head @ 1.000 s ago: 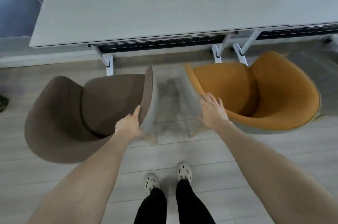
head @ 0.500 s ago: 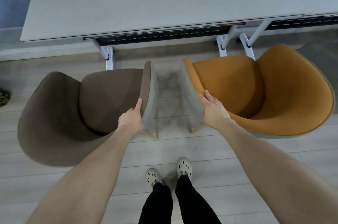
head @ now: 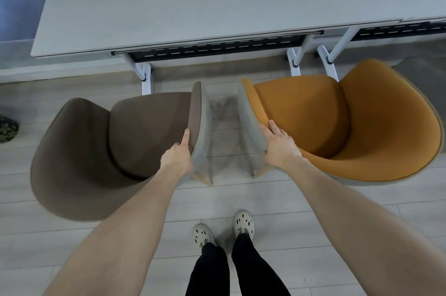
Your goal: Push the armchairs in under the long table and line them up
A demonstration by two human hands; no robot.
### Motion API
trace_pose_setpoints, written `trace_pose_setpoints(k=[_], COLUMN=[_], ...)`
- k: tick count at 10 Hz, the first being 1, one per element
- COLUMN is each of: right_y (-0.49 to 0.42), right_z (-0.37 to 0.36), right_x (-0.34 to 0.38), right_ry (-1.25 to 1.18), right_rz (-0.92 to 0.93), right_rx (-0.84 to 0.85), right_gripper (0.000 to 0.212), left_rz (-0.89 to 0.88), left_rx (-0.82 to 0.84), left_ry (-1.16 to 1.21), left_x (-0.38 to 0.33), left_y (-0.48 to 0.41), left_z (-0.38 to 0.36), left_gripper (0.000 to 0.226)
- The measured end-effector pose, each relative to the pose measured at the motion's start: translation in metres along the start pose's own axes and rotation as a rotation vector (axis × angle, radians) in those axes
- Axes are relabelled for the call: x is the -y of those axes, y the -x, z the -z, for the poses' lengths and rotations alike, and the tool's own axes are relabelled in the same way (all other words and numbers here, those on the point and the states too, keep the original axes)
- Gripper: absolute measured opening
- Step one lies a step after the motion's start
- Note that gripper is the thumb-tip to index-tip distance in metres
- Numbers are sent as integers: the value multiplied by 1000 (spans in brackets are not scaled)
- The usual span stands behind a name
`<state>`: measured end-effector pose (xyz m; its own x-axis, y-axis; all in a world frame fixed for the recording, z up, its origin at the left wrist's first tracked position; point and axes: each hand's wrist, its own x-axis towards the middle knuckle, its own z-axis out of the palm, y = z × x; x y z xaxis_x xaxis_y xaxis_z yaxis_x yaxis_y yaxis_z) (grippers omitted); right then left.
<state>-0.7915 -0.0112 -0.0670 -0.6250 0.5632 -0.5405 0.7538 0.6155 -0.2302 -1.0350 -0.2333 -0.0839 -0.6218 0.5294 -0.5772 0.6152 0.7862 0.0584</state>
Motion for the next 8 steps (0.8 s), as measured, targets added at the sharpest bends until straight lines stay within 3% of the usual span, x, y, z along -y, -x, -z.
trace_pose_setpoints(k=[3, 5, 8], right_y=[22, 59, 145], right_z=[19, 39, 19], right_x=[10, 8, -31], right_ry=[127, 155, 162], right_rz=[11, 56, 70], right_rx=[73, 84, -24], right_gripper=[82, 55, 54], left_rz=[-13, -34, -136], left_rx=[-49, -71, -140], left_ry=[48, 63, 17], left_x=[-5, -10, -31], left_y=[38, 83, 166], left_z=[20, 36, 26], left_gripper=[84, 61, 59])
